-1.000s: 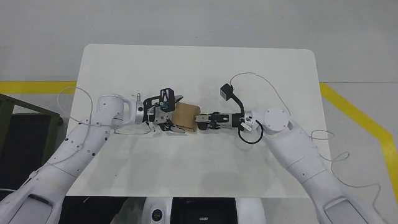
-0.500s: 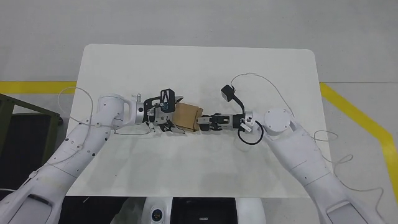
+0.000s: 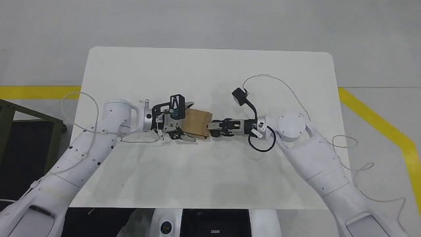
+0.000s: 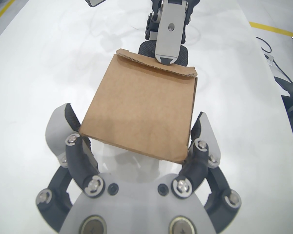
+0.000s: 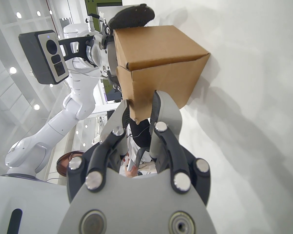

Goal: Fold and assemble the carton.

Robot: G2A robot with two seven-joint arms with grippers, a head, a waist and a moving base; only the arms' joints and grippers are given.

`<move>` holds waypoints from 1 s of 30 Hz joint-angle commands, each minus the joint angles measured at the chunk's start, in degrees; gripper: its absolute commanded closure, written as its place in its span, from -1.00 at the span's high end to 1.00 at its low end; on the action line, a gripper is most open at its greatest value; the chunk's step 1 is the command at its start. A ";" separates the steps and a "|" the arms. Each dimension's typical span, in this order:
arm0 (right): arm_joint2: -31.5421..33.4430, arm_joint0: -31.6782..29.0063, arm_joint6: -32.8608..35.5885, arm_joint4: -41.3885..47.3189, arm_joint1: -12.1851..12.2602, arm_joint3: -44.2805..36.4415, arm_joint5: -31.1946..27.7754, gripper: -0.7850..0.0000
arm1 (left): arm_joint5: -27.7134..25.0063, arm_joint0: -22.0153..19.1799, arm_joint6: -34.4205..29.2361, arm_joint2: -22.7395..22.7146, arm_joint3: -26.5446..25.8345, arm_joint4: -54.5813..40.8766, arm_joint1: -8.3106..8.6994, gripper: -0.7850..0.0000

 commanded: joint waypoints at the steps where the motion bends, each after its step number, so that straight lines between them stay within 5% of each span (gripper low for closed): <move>1: 0.20 -0.23 -0.08 -0.37 0.11 -0.45 0.46 -0.54 | 0.00 -0.05 -0.02 0.08 0.01 -0.07 0.03 1.00; 27: 1.03 -1.21 -3.05 -3.63 0.59 -4.17 5.50 -0.55 | 0.00 -0.42 -0.07 0.96 0.07 -0.47 0.41 1.00; 30: 1.09 -1.43 -3.66 -2.93 0.51 -4.43 5.16 -0.76 | 0.00 -0.43 -0.06 0.96 0.01 -0.47 0.41 1.00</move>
